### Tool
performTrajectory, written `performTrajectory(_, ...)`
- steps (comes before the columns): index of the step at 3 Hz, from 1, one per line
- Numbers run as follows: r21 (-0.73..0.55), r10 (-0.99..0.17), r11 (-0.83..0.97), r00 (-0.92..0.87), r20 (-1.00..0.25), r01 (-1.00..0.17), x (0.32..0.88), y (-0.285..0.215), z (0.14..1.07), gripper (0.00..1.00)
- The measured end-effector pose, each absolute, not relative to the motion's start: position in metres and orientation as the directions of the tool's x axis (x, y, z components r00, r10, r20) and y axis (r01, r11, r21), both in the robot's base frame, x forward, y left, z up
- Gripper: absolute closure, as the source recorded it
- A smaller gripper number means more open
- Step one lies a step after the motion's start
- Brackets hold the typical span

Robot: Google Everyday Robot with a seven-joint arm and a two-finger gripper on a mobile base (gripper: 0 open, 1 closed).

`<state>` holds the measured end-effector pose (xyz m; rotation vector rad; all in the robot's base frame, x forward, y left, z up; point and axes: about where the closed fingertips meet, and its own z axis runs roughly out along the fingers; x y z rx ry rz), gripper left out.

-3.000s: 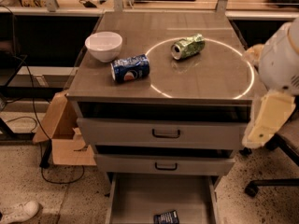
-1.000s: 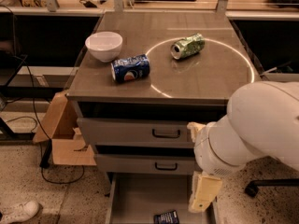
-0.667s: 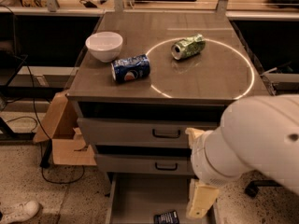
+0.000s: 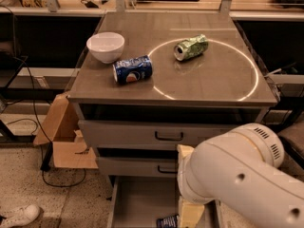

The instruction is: Pick rxbar blueberry from bottom drawer and place on counter

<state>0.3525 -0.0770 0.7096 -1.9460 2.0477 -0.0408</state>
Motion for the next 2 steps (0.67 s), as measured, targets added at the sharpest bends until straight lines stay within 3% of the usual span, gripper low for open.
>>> performTrajectory(2, -0.246, -0.988, 0.054, -0.016, -0.154, -0.968, 0.3725, -0.0703, 0.6549, 0.00)
